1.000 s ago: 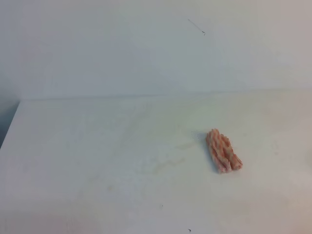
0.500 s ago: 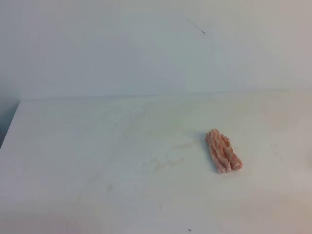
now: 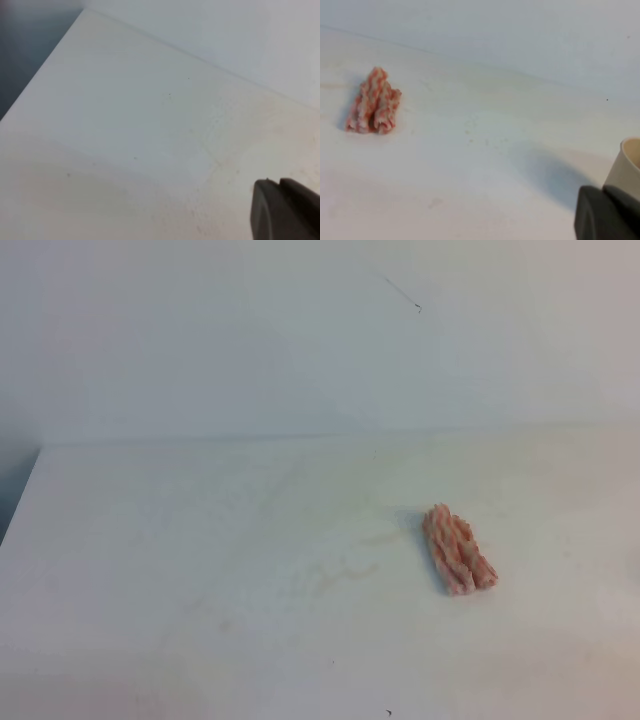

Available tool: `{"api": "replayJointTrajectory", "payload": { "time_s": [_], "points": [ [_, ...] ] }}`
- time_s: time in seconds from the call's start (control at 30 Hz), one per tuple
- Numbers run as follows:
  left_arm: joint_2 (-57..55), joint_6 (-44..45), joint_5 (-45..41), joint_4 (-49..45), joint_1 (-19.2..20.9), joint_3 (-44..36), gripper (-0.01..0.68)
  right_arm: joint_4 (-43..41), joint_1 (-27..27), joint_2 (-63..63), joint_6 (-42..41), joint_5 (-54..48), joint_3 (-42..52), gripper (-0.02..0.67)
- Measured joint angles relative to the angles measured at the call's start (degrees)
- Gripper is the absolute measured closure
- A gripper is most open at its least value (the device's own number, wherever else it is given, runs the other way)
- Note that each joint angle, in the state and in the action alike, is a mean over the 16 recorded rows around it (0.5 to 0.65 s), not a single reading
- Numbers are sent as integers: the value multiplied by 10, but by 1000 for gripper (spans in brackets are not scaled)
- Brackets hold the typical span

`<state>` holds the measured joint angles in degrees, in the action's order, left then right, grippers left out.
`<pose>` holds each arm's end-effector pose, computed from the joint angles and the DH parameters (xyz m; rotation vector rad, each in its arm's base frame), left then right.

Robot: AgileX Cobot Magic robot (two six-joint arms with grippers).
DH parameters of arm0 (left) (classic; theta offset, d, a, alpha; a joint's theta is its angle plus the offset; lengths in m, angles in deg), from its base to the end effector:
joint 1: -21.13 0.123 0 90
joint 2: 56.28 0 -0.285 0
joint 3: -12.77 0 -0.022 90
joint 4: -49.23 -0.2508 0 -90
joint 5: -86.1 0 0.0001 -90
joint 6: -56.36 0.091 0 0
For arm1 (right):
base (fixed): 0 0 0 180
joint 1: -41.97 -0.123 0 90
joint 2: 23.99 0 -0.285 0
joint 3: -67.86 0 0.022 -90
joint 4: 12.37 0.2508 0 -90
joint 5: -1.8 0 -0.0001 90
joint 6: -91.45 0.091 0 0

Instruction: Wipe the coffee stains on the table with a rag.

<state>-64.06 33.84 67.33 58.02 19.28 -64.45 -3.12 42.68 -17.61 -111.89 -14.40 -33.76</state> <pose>0.0537 -0.0062 0.1839 -0.4238 1.7804 -0.4488 0.0538 0.0034 0.1824 -0.2431 1.7440 -0.1531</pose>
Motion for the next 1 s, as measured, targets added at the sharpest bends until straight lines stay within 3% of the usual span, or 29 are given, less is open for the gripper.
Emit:
{"api": "replayJointTrajectory", "payload": {
  "time_s": [1.0],
  "points": [
    [0, 0, 0, 0, 0, 0, 674, 0, 0, 0, 0, 0, 2, 653]
  ]
}}
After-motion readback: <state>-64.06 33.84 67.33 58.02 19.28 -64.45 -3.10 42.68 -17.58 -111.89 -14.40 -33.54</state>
